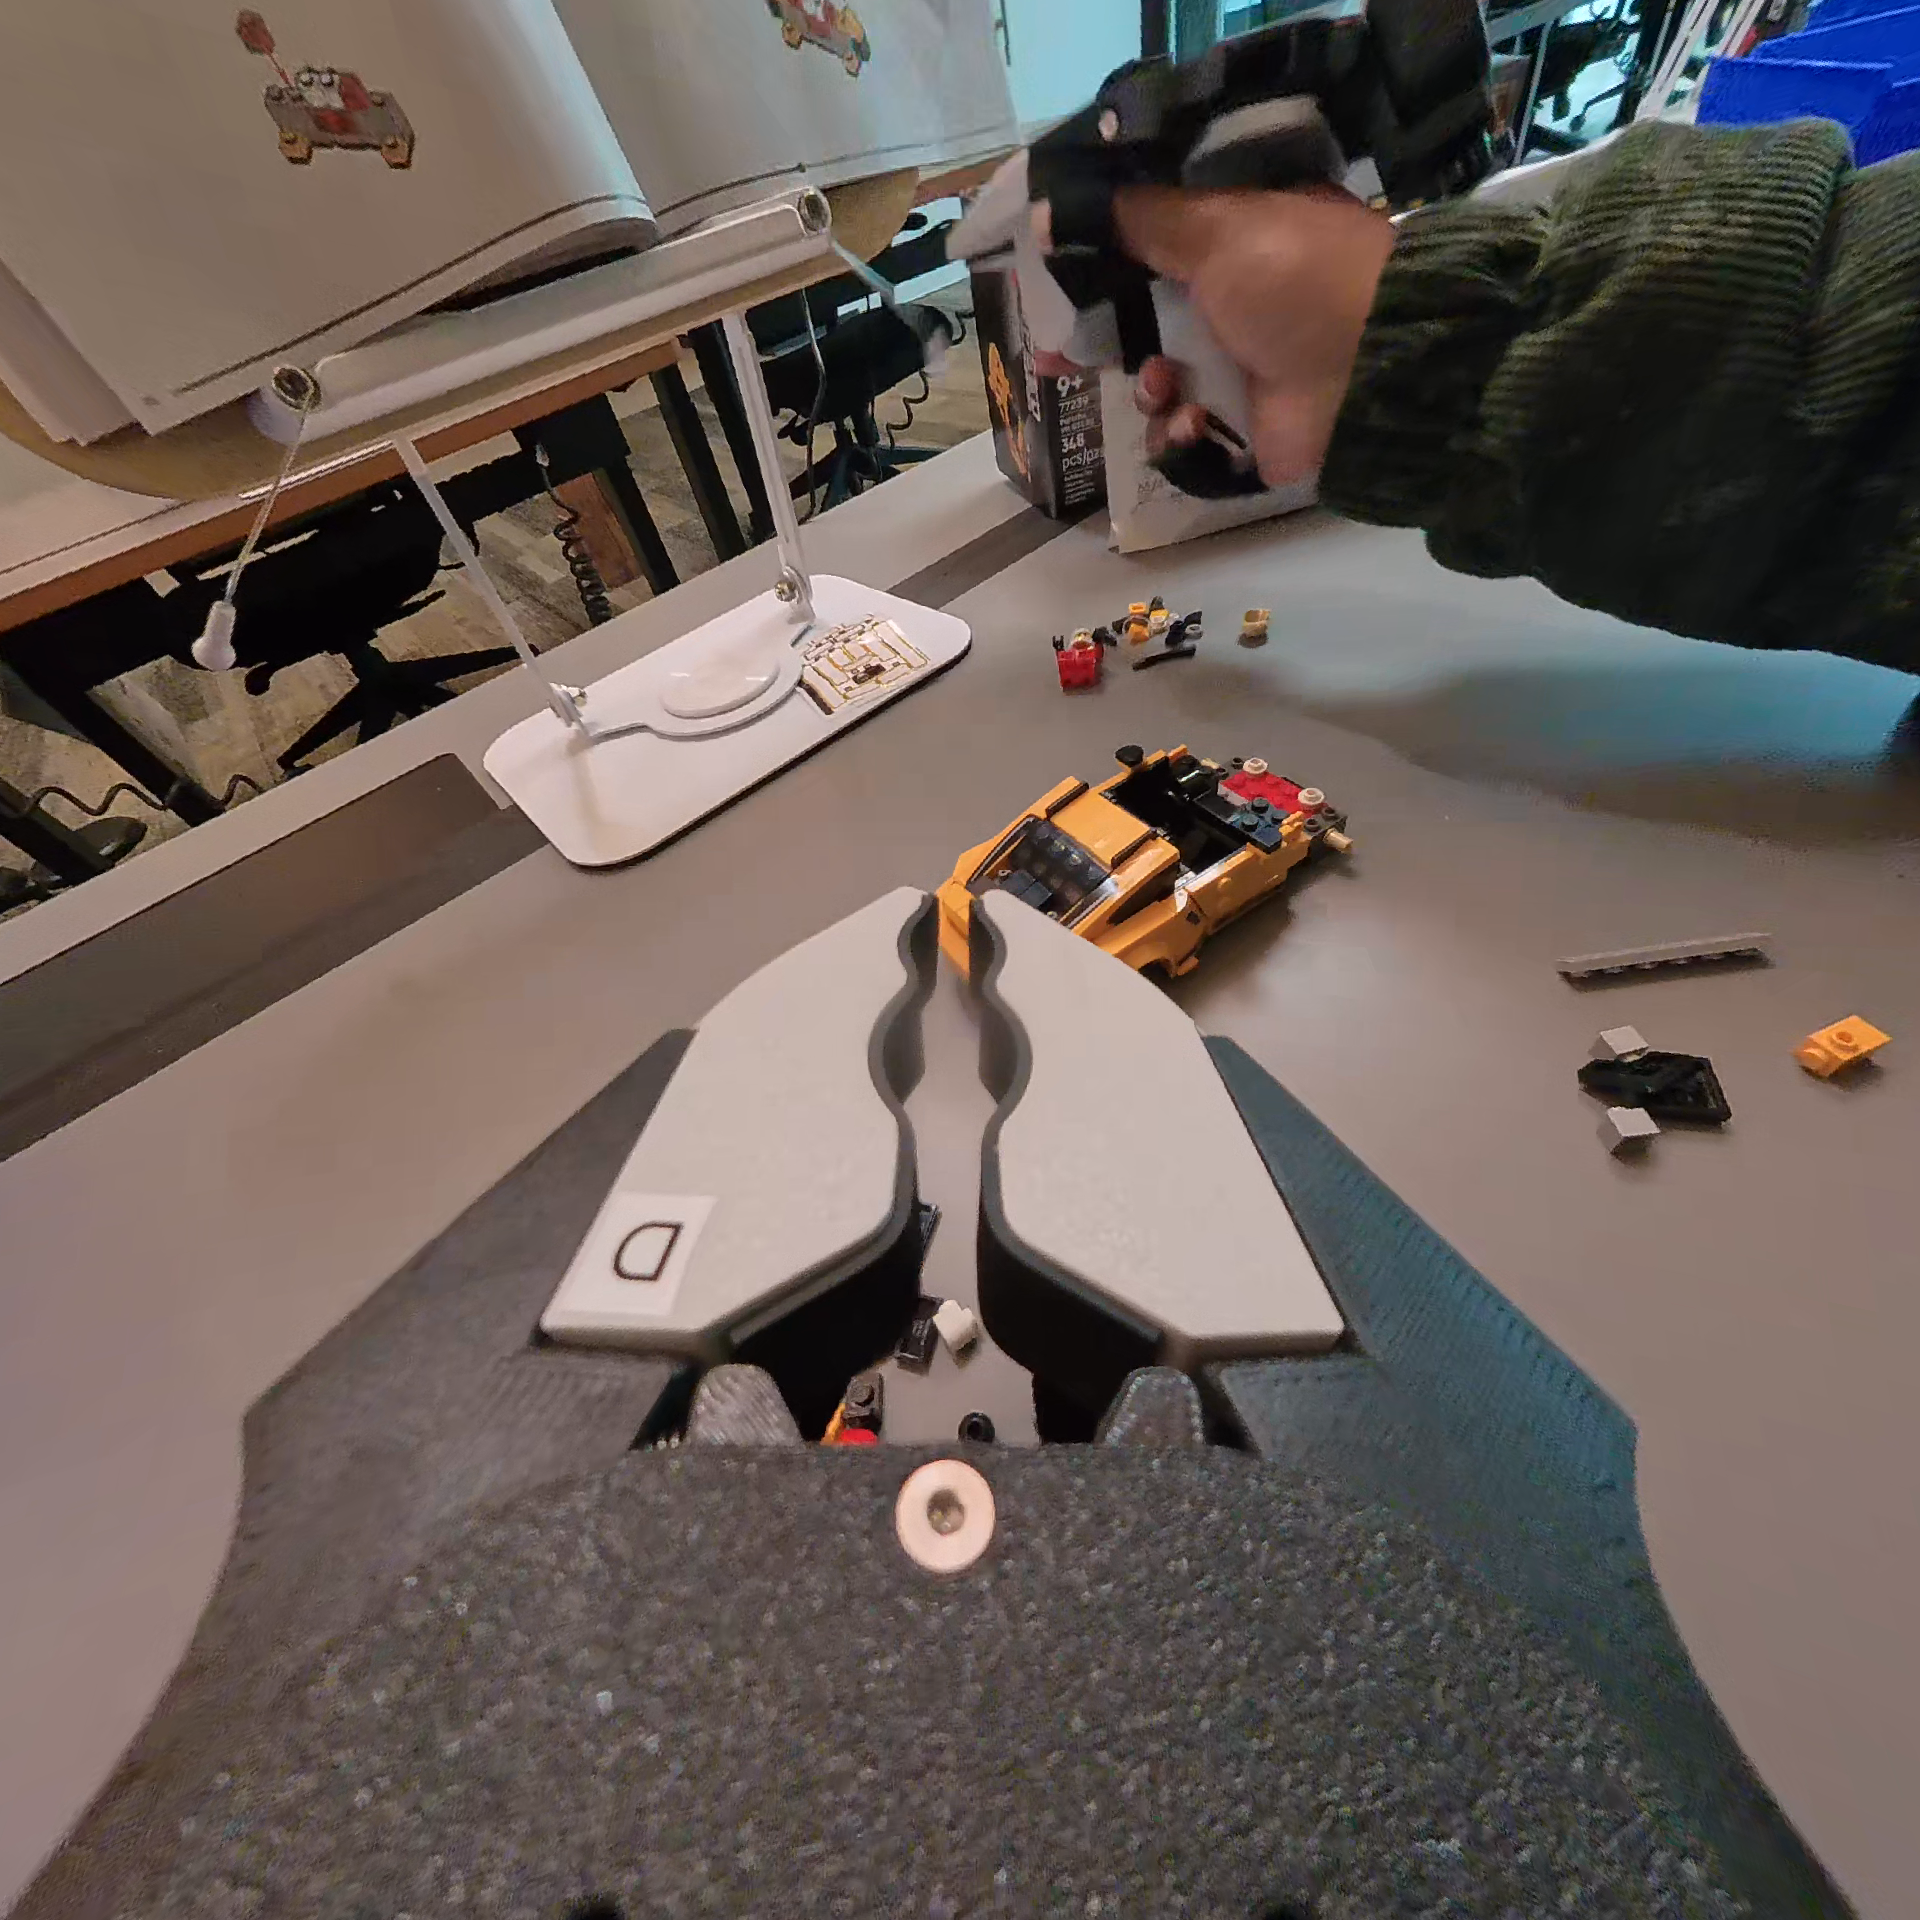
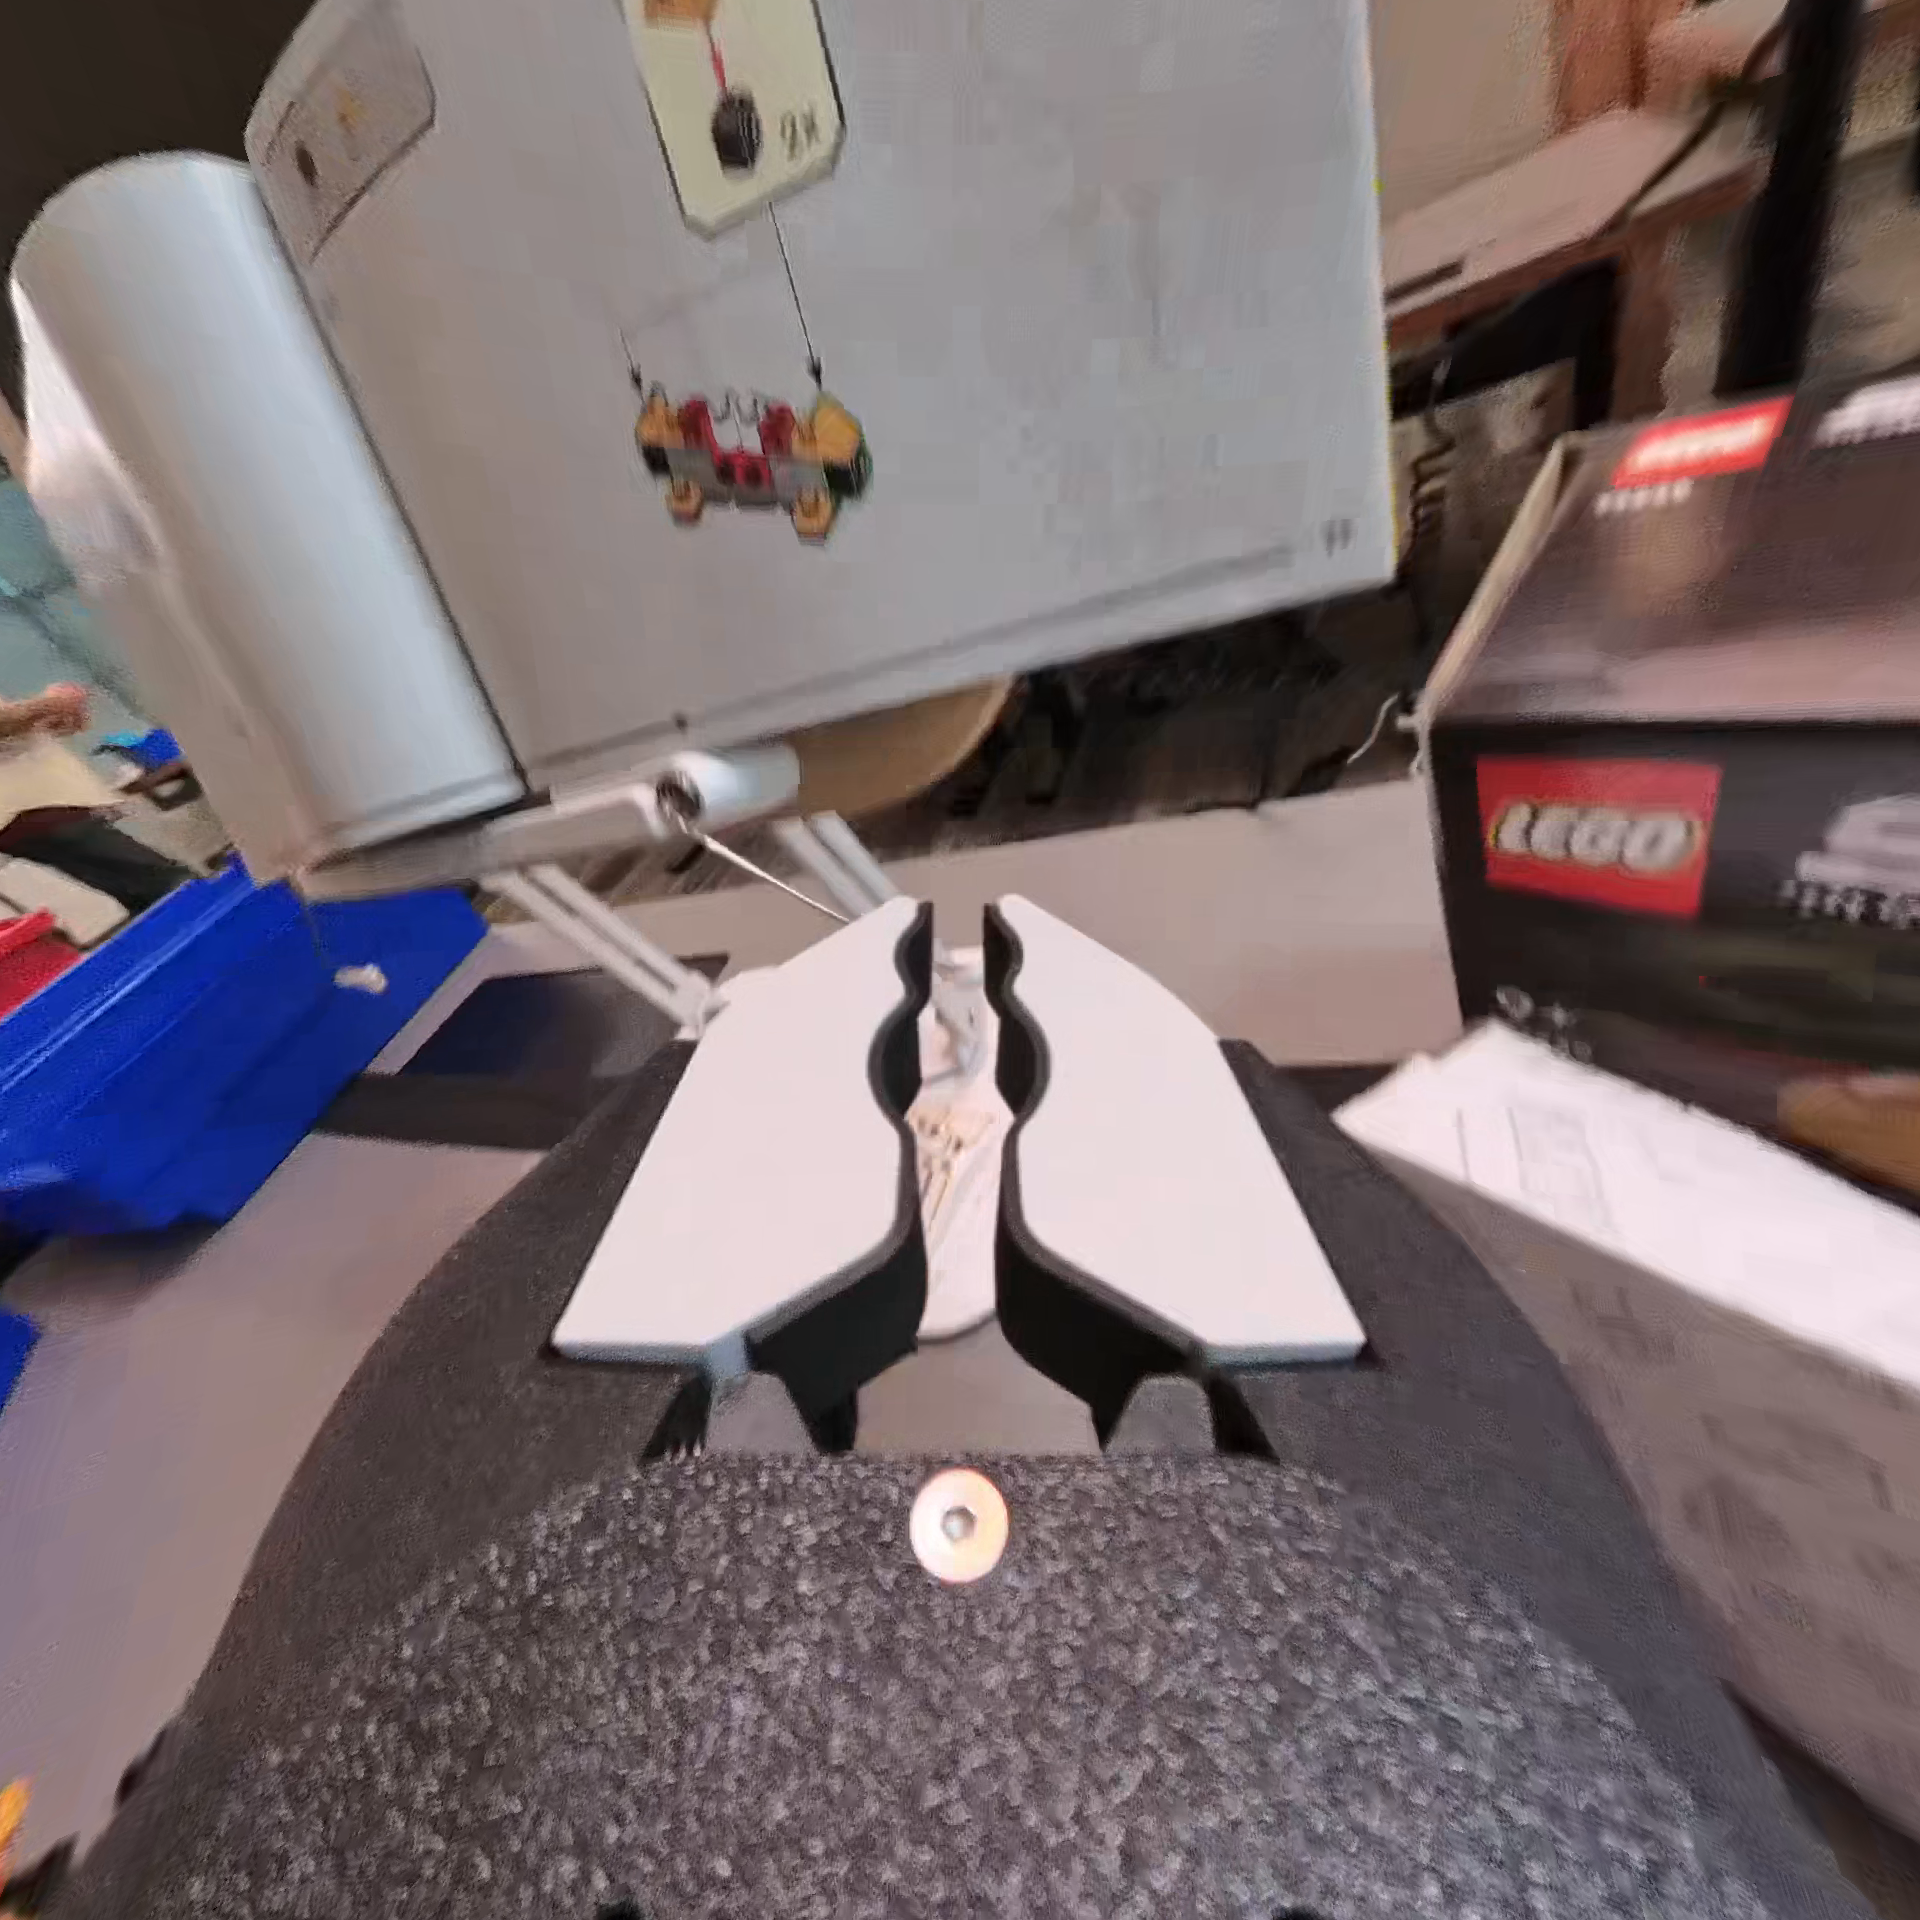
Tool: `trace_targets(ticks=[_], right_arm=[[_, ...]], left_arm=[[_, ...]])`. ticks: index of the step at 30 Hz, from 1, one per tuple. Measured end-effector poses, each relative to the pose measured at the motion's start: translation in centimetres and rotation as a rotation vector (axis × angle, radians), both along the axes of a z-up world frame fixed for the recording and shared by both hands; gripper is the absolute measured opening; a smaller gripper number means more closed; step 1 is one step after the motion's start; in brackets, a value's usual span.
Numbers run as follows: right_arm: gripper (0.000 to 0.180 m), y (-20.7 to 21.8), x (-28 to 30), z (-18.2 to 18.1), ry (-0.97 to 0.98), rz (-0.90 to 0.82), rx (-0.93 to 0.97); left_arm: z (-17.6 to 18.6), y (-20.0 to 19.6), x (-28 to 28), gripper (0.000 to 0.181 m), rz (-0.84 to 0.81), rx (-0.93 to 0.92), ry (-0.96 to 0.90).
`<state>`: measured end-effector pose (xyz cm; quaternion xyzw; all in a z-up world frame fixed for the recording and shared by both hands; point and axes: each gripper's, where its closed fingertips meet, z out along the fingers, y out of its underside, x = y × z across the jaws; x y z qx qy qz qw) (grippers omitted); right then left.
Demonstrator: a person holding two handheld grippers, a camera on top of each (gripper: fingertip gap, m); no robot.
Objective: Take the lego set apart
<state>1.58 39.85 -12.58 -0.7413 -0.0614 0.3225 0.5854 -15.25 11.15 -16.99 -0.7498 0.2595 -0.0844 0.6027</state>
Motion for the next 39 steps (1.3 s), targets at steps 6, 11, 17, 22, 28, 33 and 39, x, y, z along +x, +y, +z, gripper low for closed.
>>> trace_targets(ticks=[6,11,17,22,28,33,39], right_arm=[[0.021,-4.3,-1.5,4.2,-0.399,0.04,0.38],[0.063,-4.1,-9.6,8.3,-0.701,0.106,0.594],[0.107,0.3,-15.8,9.7,-0.809,-0.007,0.565],[0.068,2.4,-15.1,10.0,-0.83,-0.118,0.577],[0.045,1.7,-12.4,11.1,-0.648,-0.066,0.554],[0.042,1.5,-10.2,11.4,-0.529,-0.027,0.508],[0.039,1.4,-8.2,11.5,-0.485,-0.007,0.522]], left_arm=[[0.7,-0.2,0.7,0.004,-0.025,0.022,-0.003],[0.4,-0.3,1.0,0.004,-0.031,0.018,0.017],[-0.1,-0.3,0.4,0.004,-0.014,-0.004,0.007],[-0.2,-0.6,0.3,0.003,-0.019,-0.011,0.009],[-0.1,-0.6,0.6,0.004,-0.034,-0.014,-0.003],[-0.7,-0.4,0.8,0.003,-0.037,-0.041,-0.021],[-1.3,0.0,1.0,0.004,-0.034,-0.068,-0.03]])
